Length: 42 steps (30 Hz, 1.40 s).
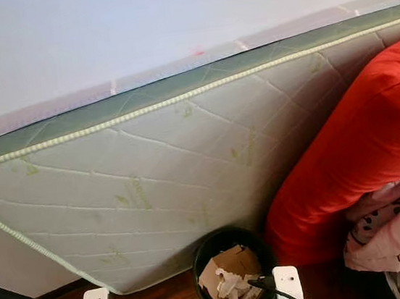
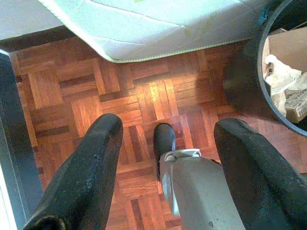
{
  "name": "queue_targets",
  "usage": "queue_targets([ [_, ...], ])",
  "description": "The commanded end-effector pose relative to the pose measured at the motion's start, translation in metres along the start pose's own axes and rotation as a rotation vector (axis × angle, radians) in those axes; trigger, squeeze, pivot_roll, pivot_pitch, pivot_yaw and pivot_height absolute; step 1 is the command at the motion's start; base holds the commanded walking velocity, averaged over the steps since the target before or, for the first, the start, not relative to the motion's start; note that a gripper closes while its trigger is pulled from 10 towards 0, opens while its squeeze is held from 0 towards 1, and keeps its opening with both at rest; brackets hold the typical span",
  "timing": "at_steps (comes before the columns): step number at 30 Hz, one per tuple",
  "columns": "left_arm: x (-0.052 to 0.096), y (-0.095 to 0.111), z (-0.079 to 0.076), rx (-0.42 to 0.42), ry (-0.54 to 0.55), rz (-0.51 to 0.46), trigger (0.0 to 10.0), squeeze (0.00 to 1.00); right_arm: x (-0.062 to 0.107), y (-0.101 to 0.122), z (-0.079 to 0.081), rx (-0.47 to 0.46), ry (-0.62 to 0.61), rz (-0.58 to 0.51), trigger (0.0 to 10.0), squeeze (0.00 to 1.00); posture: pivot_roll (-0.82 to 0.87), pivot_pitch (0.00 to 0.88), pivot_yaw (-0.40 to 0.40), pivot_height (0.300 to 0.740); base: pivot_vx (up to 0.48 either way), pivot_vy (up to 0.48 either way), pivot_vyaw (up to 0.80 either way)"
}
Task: Clean up the room
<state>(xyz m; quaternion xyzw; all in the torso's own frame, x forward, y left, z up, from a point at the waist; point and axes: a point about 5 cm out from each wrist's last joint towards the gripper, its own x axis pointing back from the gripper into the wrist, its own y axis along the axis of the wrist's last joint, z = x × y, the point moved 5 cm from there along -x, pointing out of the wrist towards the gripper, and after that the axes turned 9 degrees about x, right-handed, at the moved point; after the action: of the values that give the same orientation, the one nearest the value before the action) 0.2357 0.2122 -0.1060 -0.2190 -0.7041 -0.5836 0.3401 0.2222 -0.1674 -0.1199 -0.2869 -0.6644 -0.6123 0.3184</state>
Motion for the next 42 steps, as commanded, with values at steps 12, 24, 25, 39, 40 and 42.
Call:
queue_targets([
  [12, 0.001, -0.004, 0.004, 0.004, 0.009, 0.016, 10.0, 0.0, 0.0, -0.001, 0.001, -0.002, 0.005, 0.003, 10.0, 0.0, 0.08, 0.181, 0.001, 0.74, -0.062, 0.0, 0.0],
  [24, 0.0, -0.002, 0.001, 0.001, 0.001, 0.014, 10.0, 0.0, -0.002, 0.006, 0.007, 0.009, 0.016, 0.006, 10.0, 0.0, 0.09, 0.173, -0.004, 0.74, -0.297, 0.0, 0.0],
  [25, 0.0, -0.002, 0.001, 0.0, 0.001, 0.015, 10.0, 0.0, -0.002, 0.006, 0.008, 0.009, 0.017, 0.007, 10.0, 0.0, 0.09, 0.173, -0.004, 0.74, -0.296, 0.0, 0.0],
  [39, -0.001, 0.0, -0.003, -0.008, -0.004, 0.01, 10.0, 0.0, -0.007, 0.028, 0.038, 0.021, 0.05, -0.012, 10.0, 0.0, 0.09, 0.165, -0.007, 0.74, -0.186, 0.0, 0.0],
  [40, -0.001, 0.0, -0.003, -0.008, -0.004, 0.01, 10.0, 0.0, -0.008, 0.034, 0.042, 0.023, 0.053, -0.019, 10.0, 0.0, 0.09, 0.166, -0.007, 0.74, 0.0, 0.0, 0.0],
  [42, -0.001, 0.0, -0.004, -0.007, -0.004, 0.009, 10.0, 0.0, -0.008, 0.037, 0.045, 0.023, 0.055, -0.023, 10.0, 0.0, 0.09, 0.166, -0.007, 0.74, 0.0, 0.0, 0.0],
])
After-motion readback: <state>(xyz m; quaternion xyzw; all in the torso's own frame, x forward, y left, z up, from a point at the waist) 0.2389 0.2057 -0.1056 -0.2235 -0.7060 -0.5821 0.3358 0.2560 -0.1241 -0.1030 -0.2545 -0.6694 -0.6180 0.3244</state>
